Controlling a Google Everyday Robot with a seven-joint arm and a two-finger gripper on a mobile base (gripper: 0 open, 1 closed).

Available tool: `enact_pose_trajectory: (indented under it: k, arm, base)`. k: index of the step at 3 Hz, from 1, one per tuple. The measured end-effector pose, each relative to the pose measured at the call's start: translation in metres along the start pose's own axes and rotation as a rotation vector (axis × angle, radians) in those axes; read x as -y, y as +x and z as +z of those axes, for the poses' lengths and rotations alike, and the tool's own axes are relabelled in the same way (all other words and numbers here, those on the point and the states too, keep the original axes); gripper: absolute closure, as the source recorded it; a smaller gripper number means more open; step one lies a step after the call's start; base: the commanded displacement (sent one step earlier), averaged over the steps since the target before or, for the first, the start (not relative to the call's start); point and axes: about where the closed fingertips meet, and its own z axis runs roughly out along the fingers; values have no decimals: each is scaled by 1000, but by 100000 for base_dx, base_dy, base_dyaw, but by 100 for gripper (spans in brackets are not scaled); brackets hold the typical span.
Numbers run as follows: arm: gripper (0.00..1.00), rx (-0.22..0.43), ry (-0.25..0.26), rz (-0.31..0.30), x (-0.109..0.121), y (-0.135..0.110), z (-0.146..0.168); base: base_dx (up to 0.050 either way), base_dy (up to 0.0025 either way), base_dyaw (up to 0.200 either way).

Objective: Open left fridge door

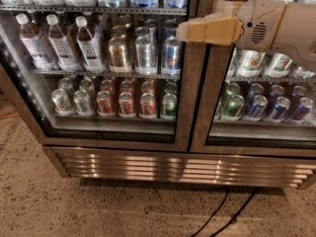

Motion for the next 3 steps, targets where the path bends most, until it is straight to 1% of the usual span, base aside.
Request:
enact_pose_trajectory:
  k: [1,2,3]
  arm:
    - [0,0,0,0,0,0,0]
    - [0,100,-76,94,1,3,-1]
    - [0,100,-76,94,1,3,-1]
  base:
    - [0,0,0]
    - [0,0,0]
    - [-1988,-184,18406]
